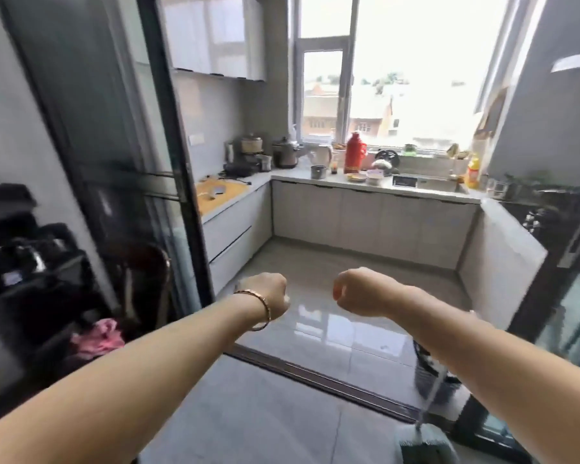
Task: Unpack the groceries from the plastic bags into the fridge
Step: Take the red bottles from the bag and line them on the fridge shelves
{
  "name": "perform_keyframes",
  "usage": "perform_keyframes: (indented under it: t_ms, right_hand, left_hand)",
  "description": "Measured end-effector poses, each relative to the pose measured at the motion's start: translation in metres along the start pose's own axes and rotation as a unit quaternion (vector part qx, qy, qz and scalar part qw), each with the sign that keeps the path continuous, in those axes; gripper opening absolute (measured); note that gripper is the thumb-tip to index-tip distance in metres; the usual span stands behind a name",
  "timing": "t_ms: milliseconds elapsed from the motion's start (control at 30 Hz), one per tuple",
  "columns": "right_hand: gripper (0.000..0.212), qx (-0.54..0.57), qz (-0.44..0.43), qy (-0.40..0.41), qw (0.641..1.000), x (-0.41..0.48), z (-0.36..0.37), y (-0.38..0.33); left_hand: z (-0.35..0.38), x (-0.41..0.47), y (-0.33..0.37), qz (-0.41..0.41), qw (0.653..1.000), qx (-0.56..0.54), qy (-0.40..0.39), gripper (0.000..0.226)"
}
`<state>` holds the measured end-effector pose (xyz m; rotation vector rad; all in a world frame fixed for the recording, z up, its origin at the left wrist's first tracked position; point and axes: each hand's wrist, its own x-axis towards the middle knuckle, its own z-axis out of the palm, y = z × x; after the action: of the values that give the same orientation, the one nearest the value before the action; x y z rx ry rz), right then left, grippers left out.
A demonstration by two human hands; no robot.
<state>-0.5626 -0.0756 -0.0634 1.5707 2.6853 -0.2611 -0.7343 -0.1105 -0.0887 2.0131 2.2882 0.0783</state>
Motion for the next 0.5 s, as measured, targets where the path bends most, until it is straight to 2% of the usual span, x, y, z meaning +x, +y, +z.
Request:
perform_keyframes:
  t_ms: [100,200,367,500]
  right_hand:
    - [0.028,-0.013,-0.104,-0.015,0.994,0.057,0.020,-0.114]
    - [0.029,-0.043,-0.189,-0.035,0.980,0.091,0.040,-0.202]
    - [0.027,-0.032,-0.330,-0.077,0.940,0.137,0.077,-0.367]
    - [0.030,-0.070,-0.434,-0.077,0.895,0.158,0.109,-0.471]
  left_hand:
    - [-0.013,-0.026,-0.118,-0.095,0.995,-0.018,0.008,0.027]
    - [-0.011,-0.058,-0.203,-0.186,0.982,-0.044,0.002,0.026]
    - [0.003,-0.125,-0.348,-0.349,0.930,-0.112,-0.002,0.018]
    - [0.009,-0.167,-0.428,-0.449,0.888,-0.095,-0.001,0.026]
